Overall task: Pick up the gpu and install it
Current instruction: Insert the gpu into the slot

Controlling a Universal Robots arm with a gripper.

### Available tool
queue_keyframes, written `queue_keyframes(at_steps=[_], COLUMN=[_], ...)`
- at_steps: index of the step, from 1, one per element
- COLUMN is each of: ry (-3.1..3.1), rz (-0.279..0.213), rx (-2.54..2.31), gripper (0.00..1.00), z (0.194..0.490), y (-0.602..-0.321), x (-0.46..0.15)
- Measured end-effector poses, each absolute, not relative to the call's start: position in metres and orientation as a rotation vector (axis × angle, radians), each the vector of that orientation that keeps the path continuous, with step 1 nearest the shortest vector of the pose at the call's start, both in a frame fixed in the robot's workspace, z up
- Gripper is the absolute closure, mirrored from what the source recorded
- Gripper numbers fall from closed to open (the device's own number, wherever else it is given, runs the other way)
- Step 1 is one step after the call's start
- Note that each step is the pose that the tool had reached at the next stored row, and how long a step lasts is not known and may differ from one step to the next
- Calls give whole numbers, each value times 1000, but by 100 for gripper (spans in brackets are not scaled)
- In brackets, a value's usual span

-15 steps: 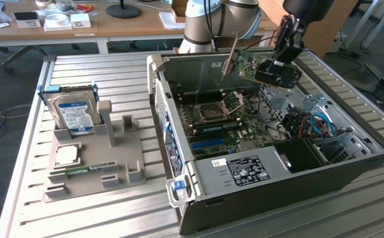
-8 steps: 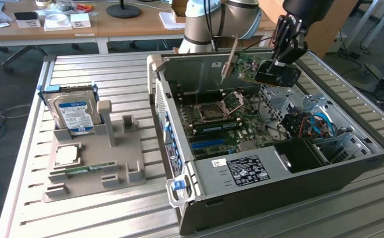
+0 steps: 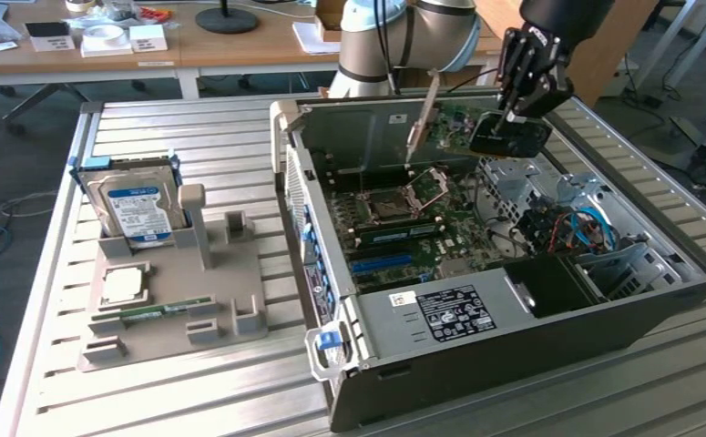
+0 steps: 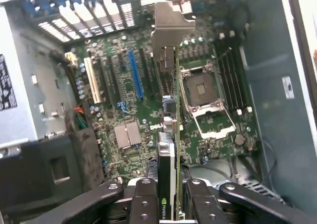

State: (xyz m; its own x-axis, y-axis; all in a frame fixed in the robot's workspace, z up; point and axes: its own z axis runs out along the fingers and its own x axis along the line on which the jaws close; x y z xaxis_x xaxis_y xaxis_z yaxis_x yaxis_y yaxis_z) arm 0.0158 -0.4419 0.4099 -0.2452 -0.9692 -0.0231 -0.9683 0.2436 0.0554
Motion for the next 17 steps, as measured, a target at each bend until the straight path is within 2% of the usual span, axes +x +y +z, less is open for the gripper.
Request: queue_keyframes(at_steps=[17], ry=[-2332], rz=[-89], rx=[2074], gripper=[73], z=[409], y=[-442], x=[16])
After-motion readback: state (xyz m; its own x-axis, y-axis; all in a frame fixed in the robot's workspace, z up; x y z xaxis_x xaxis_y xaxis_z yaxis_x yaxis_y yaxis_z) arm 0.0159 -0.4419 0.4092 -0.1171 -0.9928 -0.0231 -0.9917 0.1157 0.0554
